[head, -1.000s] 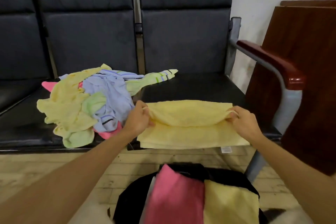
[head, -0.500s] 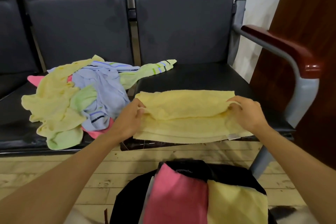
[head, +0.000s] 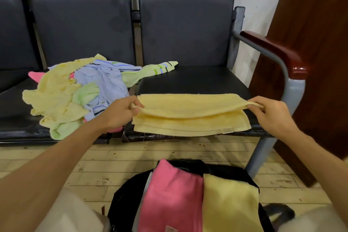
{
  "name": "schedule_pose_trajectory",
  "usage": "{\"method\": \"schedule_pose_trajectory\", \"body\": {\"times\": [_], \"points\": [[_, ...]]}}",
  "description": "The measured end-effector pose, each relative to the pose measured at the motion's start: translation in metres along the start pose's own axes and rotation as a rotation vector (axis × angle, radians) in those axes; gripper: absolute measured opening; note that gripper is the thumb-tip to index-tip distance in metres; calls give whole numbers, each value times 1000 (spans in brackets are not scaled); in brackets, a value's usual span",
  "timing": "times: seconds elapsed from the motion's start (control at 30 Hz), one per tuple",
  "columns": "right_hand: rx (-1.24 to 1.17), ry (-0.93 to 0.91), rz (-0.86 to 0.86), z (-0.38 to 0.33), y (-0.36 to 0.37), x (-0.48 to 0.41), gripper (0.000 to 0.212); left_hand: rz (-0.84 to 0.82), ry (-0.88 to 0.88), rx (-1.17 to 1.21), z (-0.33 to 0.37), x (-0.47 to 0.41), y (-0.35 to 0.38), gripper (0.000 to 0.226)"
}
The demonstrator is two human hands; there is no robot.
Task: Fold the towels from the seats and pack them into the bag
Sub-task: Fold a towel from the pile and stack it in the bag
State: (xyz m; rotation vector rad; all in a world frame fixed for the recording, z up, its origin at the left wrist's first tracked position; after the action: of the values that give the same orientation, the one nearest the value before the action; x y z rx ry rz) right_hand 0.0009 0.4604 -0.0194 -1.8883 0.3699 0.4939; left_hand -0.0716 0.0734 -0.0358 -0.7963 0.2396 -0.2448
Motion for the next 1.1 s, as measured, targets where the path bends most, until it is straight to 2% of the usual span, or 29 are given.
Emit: {"method": "schedule_pose_trajectory", "body": {"times": [0.13,0.2,0.3,0.4,0.47,0.53,0.6,0.67,0.77,0.87,0.97,1.03,1.1], "points": [[5,111,-266,12,19,12,23,-190,-116,-132,-13,9,13,8],[34,172,-391,16,30,17,31,-189,-138,-111,-12,10,16,6],[41,204,-379,18,36,14,26,-88,-165,-92,-8,6,16,22],[73,222,-286,21,40,7,15,57,-160,-79,-6,-2,15,12],[71,316,-230,28,43,3,21,127,-233,-56,-13,-8,15,9],[66,448,-238,36,47,1,25,125,-355,7,-24,-14,21,23],[101,525,-281,45,54,-2,27,76,-437,24,-31,-20,31,25],[108,581,-330,49,59,-4,43,41,-473,35,-34,-27,37,42],[191,605,-424,44,67,-10,54,19,-504,95,-39,-36,41,61],[286,600,-495,36,74,-15,51,-14,-527,117,-37,-38,44,65],[106,616,-516,30,79,-18,41,8,-526,216,-33,-36,42,63],[-152,654,-404,25,76,-19,29,28,-546,444,-35,-33,40,58],[-365,715,-243,25,72,-19,27,34,-622,740,-36,-26,40,41]]}}
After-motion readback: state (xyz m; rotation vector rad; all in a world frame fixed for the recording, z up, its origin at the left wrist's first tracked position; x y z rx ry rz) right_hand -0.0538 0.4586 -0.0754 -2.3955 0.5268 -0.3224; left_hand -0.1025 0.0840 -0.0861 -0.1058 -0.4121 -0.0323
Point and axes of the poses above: each hand's wrist, its own x-axis away from the middle knuckle, its own y-axis out of the palm, z = x × y, the point moved 6 cm from there along -x, towards the middle knuckle, and after that the axes turned 4 degrees about x, right-handed, at the moved point
